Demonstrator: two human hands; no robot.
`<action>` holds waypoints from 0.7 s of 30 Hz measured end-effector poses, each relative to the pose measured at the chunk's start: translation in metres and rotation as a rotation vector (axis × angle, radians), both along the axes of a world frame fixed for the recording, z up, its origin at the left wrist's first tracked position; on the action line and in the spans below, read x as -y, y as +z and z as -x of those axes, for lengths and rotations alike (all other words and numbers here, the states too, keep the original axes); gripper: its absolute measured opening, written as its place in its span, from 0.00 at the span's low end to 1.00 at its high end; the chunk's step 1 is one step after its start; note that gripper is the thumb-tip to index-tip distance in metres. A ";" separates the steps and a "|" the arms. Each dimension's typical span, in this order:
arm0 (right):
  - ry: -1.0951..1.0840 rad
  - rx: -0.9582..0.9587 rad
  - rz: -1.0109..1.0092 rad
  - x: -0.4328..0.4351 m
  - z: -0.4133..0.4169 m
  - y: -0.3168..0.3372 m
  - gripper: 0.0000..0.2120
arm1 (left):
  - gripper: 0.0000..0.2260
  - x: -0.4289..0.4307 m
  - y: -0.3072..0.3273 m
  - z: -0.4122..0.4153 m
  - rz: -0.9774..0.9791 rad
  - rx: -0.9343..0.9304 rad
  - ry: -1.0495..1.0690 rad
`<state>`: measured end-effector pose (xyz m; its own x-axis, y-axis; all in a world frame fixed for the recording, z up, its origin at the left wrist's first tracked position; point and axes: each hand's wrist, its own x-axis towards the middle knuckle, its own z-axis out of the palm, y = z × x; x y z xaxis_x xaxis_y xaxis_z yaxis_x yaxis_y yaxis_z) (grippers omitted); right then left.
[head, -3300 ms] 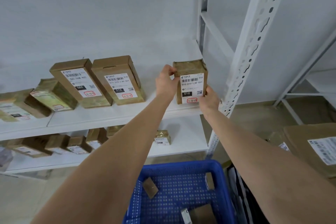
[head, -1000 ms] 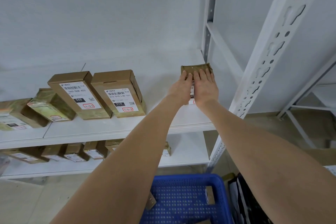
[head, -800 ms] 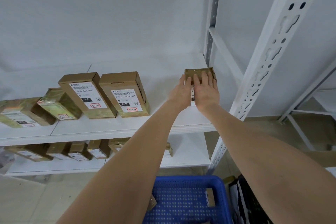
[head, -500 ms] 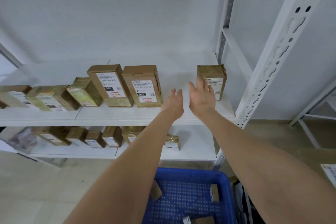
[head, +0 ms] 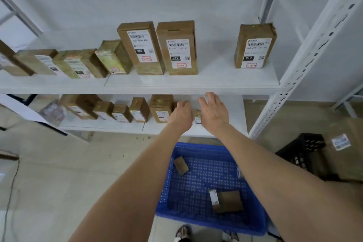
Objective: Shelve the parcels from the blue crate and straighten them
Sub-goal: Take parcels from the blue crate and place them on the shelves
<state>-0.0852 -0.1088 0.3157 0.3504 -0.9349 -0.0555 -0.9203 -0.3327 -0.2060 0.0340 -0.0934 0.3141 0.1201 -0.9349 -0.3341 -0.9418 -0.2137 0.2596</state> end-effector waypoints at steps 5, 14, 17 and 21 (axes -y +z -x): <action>-0.046 0.019 -0.129 -0.031 -0.026 -0.083 0.31 | 0.28 -0.020 -0.084 -0.026 -0.115 -0.026 -0.056; -0.182 -0.006 -0.460 -0.064 -0.069 -0.282 0.30 | 0.23 -0.064 -0.293 -0.074 -0.383 -0.059 -0.136; -0.241 0.015 -0.555 -0.067 -0.080 -0.372 0.30 | 0.22 -0.071 -0.374 -0.083 -0.433 -0.112 -0.079; -0.295 0.049 -0.692 -0.066 -0.095 -0.502 0.29 | 0.21 -0.069 -0.502 -0.101 -0.471 -0.219 0.104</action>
